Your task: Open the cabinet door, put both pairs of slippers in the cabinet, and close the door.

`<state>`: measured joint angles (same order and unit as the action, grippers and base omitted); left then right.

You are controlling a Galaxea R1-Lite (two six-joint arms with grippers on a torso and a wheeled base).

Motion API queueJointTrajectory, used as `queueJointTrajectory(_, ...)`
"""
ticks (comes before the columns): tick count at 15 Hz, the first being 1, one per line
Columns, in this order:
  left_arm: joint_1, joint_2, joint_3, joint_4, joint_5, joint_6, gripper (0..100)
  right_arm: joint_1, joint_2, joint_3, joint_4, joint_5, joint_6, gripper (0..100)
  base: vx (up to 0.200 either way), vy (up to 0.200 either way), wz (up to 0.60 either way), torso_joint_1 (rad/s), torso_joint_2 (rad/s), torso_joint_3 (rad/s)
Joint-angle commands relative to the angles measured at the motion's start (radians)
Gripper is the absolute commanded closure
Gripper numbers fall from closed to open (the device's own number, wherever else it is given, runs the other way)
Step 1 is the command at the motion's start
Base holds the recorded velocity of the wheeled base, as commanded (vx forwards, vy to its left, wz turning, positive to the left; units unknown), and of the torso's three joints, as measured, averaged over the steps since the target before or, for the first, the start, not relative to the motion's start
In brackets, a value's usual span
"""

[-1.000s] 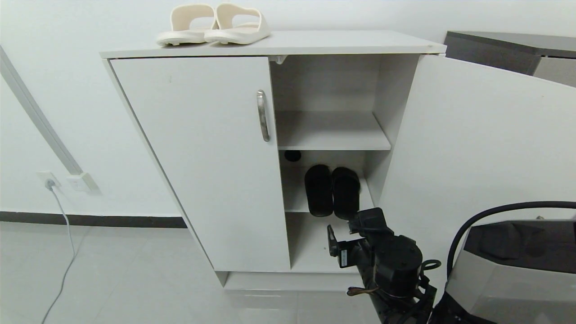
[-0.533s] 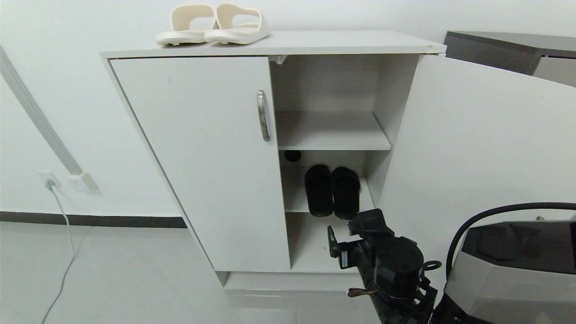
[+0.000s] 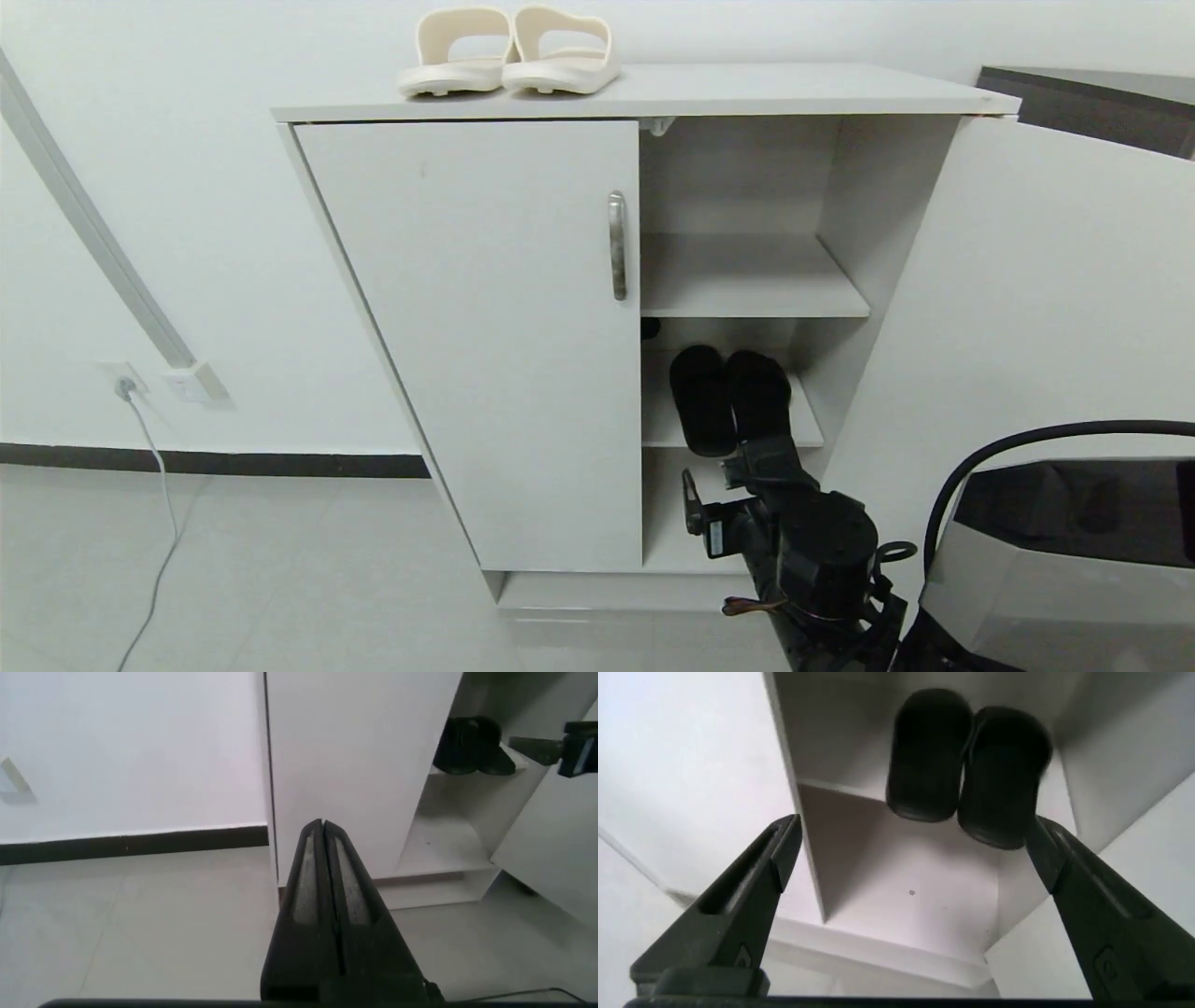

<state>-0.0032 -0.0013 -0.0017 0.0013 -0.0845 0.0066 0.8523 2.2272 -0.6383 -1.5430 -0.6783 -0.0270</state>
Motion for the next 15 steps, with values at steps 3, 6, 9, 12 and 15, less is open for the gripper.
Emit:
queueJointTrajectory(3, 0.000, 0.001, 0.000, 0.000, 0.000, 0.000, 100, 0.001, 0.002, 0.000, 0.000, 0.000, -0.001, 0, 0.000, 0.200, 0.00, 0.004, 0.00, 0.001)
queueJointTrajectory(6, 0.000, 0.001, 0.000, 0.000, 0.000, 0.000, 100, 0.001, 0.002, 0.000, 0.000, 0.000, -0.001, 0, 0.000, 0.200, 0.00, 0.002, 0.00, -0.001)
queueJointTrajectory(9, 0.000, 0.001, 0.000, 0.000, 0.000, 0.000, 100, 0.001, 0.002, 0.000, 0.000, 0.000, -0.001, 0, 0.000, 0.200, 0.00, 0.002, 0.00, -0.001)
queueJointTrajectory(12, 0.000, 0.001, 0.000, 0.000, 0.000, 0.000, 100, 0.001, 0.003, 0.005, 0.000, -0.001, 0.001, 0, 0.000, 0.200, 0.00, 0.002, 0.00, 0.002)
queueJointTrajectory(15, 0.000, 0.001, 0.000, 0.000, 0.002, -0.002, 100, 0.001, 0.003, 0.016, -0.014, 0.000, -0.001, 0, 0.000, 0.000, 0.00, 0.000, 0.00, 0.000)
